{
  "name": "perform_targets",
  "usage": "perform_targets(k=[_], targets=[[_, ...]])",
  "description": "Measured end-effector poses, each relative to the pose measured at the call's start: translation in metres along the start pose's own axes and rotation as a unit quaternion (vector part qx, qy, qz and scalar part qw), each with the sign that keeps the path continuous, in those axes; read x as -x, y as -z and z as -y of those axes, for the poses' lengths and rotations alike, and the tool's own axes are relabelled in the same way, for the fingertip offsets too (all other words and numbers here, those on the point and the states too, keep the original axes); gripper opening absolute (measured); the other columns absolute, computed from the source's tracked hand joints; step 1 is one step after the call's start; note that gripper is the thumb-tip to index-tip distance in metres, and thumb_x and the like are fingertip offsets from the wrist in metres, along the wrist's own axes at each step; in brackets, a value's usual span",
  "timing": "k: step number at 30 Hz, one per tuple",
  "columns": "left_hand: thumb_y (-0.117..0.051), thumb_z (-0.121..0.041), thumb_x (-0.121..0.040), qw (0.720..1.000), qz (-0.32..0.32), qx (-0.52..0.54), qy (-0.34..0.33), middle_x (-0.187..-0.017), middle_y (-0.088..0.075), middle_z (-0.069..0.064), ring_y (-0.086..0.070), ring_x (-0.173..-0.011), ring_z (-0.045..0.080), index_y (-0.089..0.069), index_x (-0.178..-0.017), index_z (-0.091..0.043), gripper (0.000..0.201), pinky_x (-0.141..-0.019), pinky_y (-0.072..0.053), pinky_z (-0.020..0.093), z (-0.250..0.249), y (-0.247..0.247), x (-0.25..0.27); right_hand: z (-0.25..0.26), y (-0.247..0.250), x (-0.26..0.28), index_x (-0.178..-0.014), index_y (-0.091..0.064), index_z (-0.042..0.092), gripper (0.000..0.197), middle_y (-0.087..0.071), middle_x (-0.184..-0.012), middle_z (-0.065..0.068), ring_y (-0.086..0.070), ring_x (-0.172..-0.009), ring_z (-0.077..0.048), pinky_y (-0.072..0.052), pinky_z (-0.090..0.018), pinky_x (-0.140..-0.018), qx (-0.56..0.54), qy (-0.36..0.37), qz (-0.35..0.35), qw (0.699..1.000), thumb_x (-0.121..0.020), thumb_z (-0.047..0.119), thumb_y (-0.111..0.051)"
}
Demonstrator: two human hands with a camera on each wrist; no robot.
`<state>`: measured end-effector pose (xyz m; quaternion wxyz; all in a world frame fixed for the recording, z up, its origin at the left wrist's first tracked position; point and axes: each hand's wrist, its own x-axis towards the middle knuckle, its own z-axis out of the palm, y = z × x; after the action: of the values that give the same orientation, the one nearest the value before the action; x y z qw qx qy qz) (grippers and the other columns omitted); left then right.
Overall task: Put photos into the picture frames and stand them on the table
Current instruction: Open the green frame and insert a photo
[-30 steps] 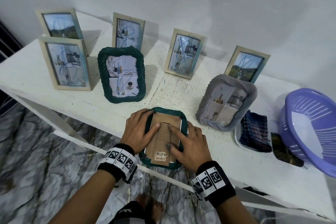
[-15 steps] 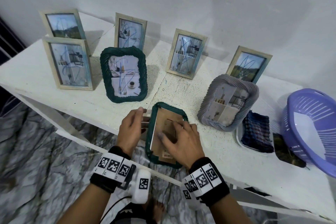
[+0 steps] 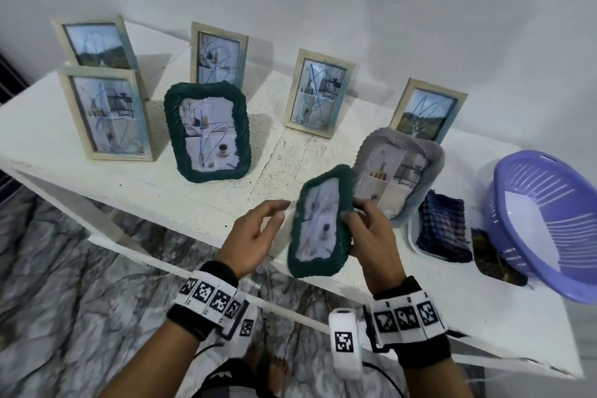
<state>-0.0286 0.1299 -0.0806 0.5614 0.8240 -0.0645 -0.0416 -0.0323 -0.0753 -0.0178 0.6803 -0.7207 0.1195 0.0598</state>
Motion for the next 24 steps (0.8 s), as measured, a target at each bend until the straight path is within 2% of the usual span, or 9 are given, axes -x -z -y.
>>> perform_targets(k=[3,5,8,10,12,14,19,21,24], targets=[[-0.038,-0.045,-0.099,0.992,-0.008,-0.114,-0.052,-0.127,-0.061,-0.007,-0.052,-0.115,0.005,-0.059,-0.128,-0.019,0.044,-0.1,-0.042,0.033,0.021,0.003,0.005,-0.021,-0.003,-0.008,-0.112,-0.06,0.002,0.021,-0.073,-0.093,-0.01,-0.067,-0.079,-0.021,-0.055,-0.036,-0.066,-0.068,-0.04,0.003,0.997,-0.096,0.0,-0.048],[-0.035,-0.046,-0.094,0.985,-0.009,-0.155,-0.073,-0.131,-0.058,-0.003,-0.047,-0.117,0.007,-0.059,-0.128,-0.017,0.051,-0.1,-0.038,0.031,0.029,0.007,0.007,-0.038,-0.005,-0.015,-0.114,-0.061,0.003,0.022,-0.073,-0.094,-0.011,-0.069,-0.081,-0.021,-0.057,-0.036,-0.07,-0.055,-0.053,-0.001,0.997,-0.095,0.0,-0.049],[-0.034,-0.043,-0.094,0.977,-0.005,-0.198,-0.082,-0.133,-0.054,-0.003,-0.045,-0.119,0.008,-0.059,-0.129,-0.018,0.049,-0.099,-0.034,0.027,0.038,0.013,0.006,-0.054,-0.003,-0.023,-0.116,-0.063,0.01,0.024,-0.073,-0.096,-0.007,-0.069,-0.088,-0.021,-0.056,-0.04,-0.081,0.126,-0.024,-0.005,0.992,-0.093,0.012,-0.055],[-0.036,-0.039,-0.095,0.97,0.004,-0.226,-0.093,-0.131,-0.054,-0.002,-0.049,-0.118,0.015,-0.059,-0.128,-0.018,0.045,-0.099,-0.04,0.035,0.045,0.018,0.003,-0.056,-0.003,-0.022,-0.116,-0.064,0.01,0.027,-0.071,-0.099,-0.007,-0.065,-0.09,-0.021,-0.05,-0.031,-0.079,0.286,0.005,-0.007,0.958,-0.093,0.02,-0.056],[-0.039,-0.033,-0.094,0.96,0.012,-0.256,-0.114,-0.129,-0.055,-0.001,-0.052,-0.116,0.019,-0.06,-0.127,-0.017,0.042,-0.095,-0.045,0.044,0.05,0.022,0.0,-0.06,-0.005,-0.02,-0.116,-0.063,0.008,0.029,-0.063,-0.107,-0.012,-0.06,-0.096,-0.027,-0.045,-0.031,-0.077,0.411,0.034,-0.01,0.911,-0.093,0.025,-0.055],[-0.041,-0.03,-0.094,0.951,0.014,-0.281,-0.131,-0.131,-0.053,-0.001,-0.051,-0.117,0.022,-0.06,-0.127,-0.018,0.04,-0.093,-0.045,0.049,0.052,0.023,-0.004,-0.062,-0.006,-0.019,-0.116,-0.062,0.008,0.031,-0.057,-0.11,-0.014,-0.057,-0.099,-0.031,-0.045,-0.034,-0.077,0.456,0.056,-0.018,0.888,-0.094,0.027,-0.054],[-0.028,-0.036,-0.099,0.932,0.057,-0.327,-0.143,-0.154,-0.037,-0.002,-0.035,-0.139,0.019,-0.048,-0.14,-0.022,0.048,-0.108,-0.033,0.046,0.051,0.026,-0.011,-0.065,-0.003,-0.02,-0.116,-0.063,0.009,0.031,-0.057,-0.109,-0.011,-0.058,-0.095,-0.029,-0.045,-0.034,-0.075,0.46,0.072,-0.012,0.885,-0.095,0.03,-0.052],[-0.022,-0.042,-0.101,0.928,0.07,-0.342,-0.134,-0.158,-0.029,-0.005,-0.025,-0.144,0.015,-0.039,-0.147,-0.024,0.052,-0.113,-0.027,0.045,0.055,0.027,-0.014,-0.061,0.002,-0.018,-0.108,-0.066,0.013,0.028,-0.06,-0.101,-0.007,-0.059,-0.088,-0.025,-0.041,-0.03,-0.069,0.45,0.076,-0.014,0.89,-0.095,0.034,-0.053],[-0.016,-0.047,-0.1,0.917,0.079,-0.372,-0.121,-0.161,-0.019,-0.008,-0.013,-0.148,0.011,-0.028,-0.152,-0.026,0.057,-0.117,-0.02,0.043,0.058,0.027,-0.015,-0.048,0.02,-0.013,-0.074,-0.06,0.017,0.028,-0.06,-0.072,0.002,-0.053,-0.061,-0.016,-0.035,-0.025,-0.059,0.446,0.11,-0.09,0.884,-0.094,0.035,-0.053]])
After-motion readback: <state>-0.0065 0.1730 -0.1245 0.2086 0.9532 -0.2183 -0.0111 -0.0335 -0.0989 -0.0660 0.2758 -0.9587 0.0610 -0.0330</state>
